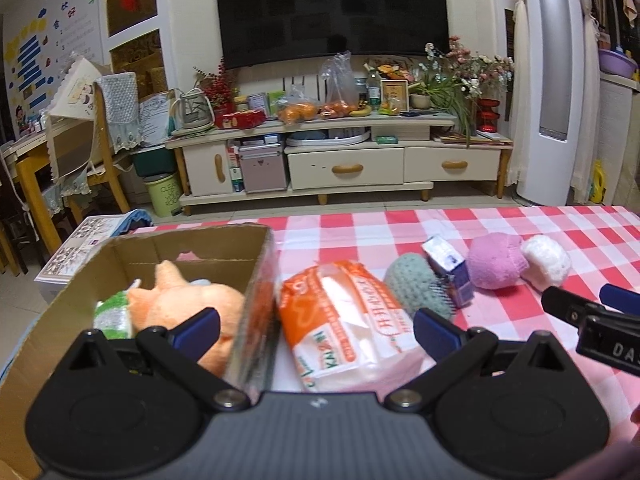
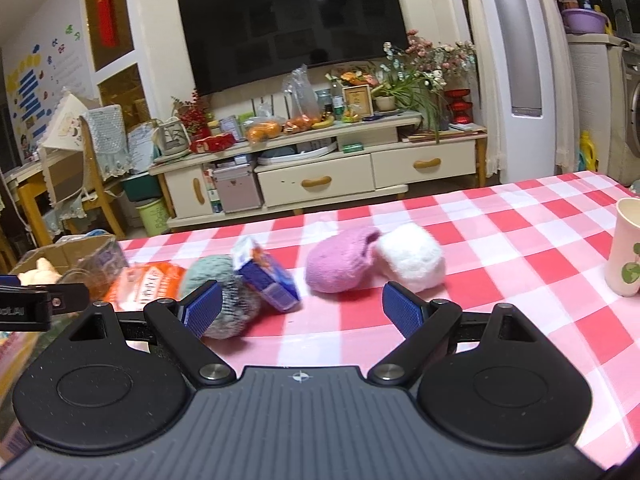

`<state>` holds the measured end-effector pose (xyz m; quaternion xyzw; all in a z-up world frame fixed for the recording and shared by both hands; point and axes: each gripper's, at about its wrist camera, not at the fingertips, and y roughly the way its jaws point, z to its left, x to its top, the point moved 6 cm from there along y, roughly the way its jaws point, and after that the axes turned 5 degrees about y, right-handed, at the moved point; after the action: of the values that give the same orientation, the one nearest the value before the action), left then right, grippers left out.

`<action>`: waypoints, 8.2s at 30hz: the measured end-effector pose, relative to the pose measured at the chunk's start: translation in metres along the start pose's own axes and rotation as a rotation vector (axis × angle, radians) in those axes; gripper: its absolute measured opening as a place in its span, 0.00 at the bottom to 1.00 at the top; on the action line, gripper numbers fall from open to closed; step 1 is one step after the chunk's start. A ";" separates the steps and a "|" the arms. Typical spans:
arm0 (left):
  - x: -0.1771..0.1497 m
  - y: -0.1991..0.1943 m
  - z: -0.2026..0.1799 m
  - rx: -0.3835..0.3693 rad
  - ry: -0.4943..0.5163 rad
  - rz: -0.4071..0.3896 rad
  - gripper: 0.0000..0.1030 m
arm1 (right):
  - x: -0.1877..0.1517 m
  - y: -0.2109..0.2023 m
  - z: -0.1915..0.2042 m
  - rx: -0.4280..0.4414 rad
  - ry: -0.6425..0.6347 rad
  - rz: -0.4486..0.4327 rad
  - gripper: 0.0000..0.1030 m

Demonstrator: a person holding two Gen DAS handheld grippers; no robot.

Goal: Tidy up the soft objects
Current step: 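Move both open tools back toward the pink and white fluffy balls, then close the left tool on the green knitted ball while the right grasps the white fluffy ball, then carry the green ball with the left tool over the box while the right carries the white ball, then open the left tool to drop the green ball in the box while the right drops the white ball, then move both open tools back toward the blue carton and pink knitted hat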

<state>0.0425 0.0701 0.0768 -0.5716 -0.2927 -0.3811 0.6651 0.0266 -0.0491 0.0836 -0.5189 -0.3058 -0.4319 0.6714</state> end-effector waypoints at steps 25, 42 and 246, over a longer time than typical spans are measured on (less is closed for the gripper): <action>0.002 0.028 -0.083 -0.075 0.189 -0.072 0.99 | 0.017 0.080 -0.090 -0.137 -0.027 0.026 1.00; 0.027 0.098 -0.098 -0.078 0.122 -0.001 0.99 | 0.025 0.118 -0.109 -0.056 0.015 0.069 1.00; -0.012 -0.017 0.110 0.052 -0.203 -0.031 0.99 | -0.015 -0.020 0.093 0.353 -0.073 0.171 1.00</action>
<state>0.0267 0.1789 0.0959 -0.5853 -0.3771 -0.3236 0.6407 0.0055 0.0423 0.1052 -0.4324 -0.3555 -0.2938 0.7748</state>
